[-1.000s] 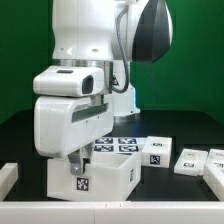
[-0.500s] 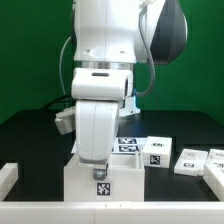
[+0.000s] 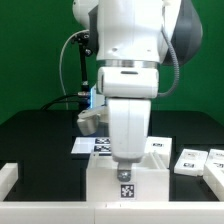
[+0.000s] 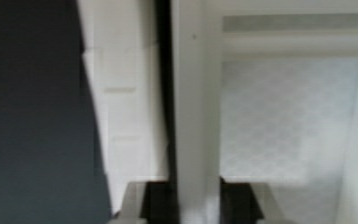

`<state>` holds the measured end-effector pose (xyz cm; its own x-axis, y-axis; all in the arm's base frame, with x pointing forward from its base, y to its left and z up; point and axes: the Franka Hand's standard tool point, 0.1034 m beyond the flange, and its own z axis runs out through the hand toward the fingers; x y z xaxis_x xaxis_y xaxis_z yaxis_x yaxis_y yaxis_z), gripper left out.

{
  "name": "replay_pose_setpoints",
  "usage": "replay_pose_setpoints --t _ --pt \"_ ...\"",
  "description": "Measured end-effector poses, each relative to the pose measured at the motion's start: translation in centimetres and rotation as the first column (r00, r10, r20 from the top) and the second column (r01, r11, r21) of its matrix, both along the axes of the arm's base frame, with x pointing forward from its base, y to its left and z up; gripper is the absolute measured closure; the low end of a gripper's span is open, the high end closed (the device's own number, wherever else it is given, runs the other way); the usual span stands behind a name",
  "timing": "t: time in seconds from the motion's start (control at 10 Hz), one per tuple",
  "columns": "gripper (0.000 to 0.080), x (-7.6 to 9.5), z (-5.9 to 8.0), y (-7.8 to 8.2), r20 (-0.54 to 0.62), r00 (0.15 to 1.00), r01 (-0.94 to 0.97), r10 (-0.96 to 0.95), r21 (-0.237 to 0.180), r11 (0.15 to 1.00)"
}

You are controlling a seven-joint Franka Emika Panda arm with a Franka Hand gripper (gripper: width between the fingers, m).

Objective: Assemble cabinet

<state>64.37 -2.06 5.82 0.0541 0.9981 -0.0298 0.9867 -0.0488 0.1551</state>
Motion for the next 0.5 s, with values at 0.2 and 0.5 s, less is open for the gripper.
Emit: replay_pose_setpoints --t 0.2,0.5 --pt "0.0706 0.0 0.0 -0.1 0.0 1.0 0.003 -0.003 0.0 1.0" --pt "0.0706 0.3 0.1 1.4 0.011 1.0 -0.021 0.021 -0.001 1.0"
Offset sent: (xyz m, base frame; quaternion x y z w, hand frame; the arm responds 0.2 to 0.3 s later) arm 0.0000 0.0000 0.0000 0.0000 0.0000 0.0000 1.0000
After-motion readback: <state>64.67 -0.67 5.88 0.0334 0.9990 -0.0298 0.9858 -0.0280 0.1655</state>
